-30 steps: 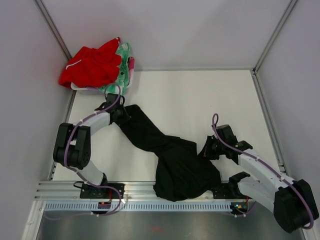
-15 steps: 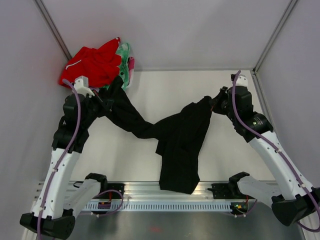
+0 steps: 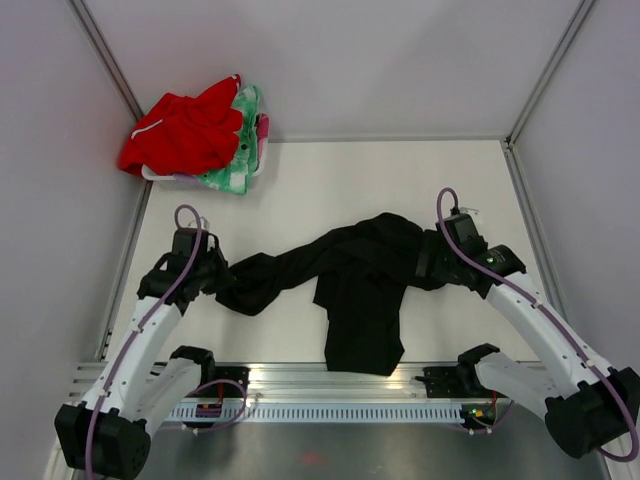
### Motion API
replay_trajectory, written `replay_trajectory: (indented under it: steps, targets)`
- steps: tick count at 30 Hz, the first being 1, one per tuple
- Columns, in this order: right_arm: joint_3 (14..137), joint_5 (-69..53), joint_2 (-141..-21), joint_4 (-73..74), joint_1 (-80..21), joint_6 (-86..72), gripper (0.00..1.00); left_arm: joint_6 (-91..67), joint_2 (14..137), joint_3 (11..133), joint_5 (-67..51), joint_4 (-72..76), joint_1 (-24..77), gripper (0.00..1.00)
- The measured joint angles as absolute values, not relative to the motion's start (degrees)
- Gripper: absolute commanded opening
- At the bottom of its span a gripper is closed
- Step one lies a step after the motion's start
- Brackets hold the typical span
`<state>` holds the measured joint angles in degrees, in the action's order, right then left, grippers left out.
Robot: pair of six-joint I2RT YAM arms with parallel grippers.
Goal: Fold and stack the trousers
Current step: Flatten the trousers out
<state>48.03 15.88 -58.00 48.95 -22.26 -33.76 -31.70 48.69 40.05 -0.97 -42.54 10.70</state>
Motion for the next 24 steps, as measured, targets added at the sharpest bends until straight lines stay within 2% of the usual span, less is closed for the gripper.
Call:
replay_trajectory:
  steps: [2,4,5,6,7,14,17,24]
  targets:
    - [50.8,15.4,-57.3,50.2,-22.3,-32.1,0.98,-31.9,48.7,41.1,-1.0,-43.1,10.7,0.13]
    - [55.5,15.3,-57.5,48.6,-22.3,-30.1,0.98,-32.0,49.6,43.0,-1.0,-43.5,10.7,0.37]
    - [58.1,15.3,-58.3,46.5,-22.3,-29.0,0.98,-32.1,50.1,44.0,-1.0,-43.4,10.7,0.65]
    - [60.1,15.3,-59.4,44.2,-22.3,-28.0,0.98,-32.1,50.5,44.8,-0.9,-43.2,10.7,0.87]
    - [61.7,15.2,-60.9,41.3,-22.3,-26.9,0.98,-32.4,51.1,45.5,-0.4,-43.1,10.7,0.99]
    - [69.2,8.6,-84.0,25.4,-18.2,-20.9,0.98,-33.2,57.2,49.3,3.0,-44.3,10.7,1.0]
    - [71.0,3.7,-93.7,23.1,-13.7,-19.6,0.93,-31.9,57.5,49.4,2.5,-44.1,10.7,1.0]
    - [72.4,-5.4,-102.2,20.4,-10.6,-19.5,0.84,-30.9,62.7,48.0,0.8,-41.6,10.7,0.98]
